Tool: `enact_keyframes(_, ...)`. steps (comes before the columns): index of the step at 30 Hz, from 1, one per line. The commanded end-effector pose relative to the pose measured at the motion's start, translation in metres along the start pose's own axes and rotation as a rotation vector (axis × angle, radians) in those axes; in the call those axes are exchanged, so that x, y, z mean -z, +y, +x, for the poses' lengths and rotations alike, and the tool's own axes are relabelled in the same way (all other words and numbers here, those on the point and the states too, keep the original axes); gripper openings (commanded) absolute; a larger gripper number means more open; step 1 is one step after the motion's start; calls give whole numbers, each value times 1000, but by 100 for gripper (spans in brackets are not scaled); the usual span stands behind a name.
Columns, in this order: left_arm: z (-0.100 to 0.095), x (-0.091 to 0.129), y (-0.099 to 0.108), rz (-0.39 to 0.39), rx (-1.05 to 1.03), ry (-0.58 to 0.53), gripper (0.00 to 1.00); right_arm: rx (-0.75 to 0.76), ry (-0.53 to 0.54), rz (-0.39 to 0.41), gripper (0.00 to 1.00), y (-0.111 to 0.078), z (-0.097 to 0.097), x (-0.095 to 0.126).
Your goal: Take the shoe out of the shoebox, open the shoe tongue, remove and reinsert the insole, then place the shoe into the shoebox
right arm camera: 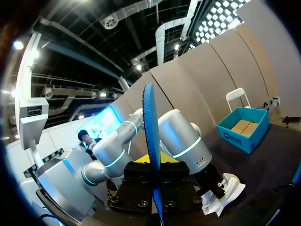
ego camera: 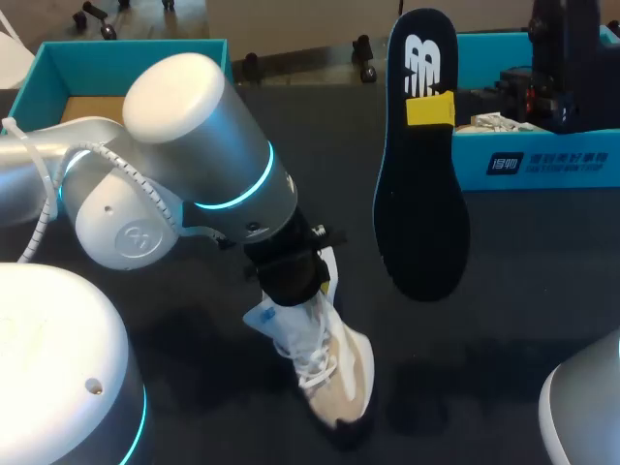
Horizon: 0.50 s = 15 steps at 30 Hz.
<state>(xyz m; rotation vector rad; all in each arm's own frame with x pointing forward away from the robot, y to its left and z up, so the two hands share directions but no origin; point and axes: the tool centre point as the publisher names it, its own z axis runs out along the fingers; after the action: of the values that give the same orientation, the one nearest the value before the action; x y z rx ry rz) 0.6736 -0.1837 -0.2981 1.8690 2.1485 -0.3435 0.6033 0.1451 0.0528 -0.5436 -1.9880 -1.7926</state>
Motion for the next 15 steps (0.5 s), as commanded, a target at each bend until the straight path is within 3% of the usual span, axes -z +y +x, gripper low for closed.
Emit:
enact_keyframes(1, 0, 9, -3, 37, -76, 36, 0, -2, 2, 6, 0, 3, -3, -3)
enact_keyframes(15, 12, -2, -25, 67, -182, 107, 0, -2, 2, 6, 0, 3, -3, -3)
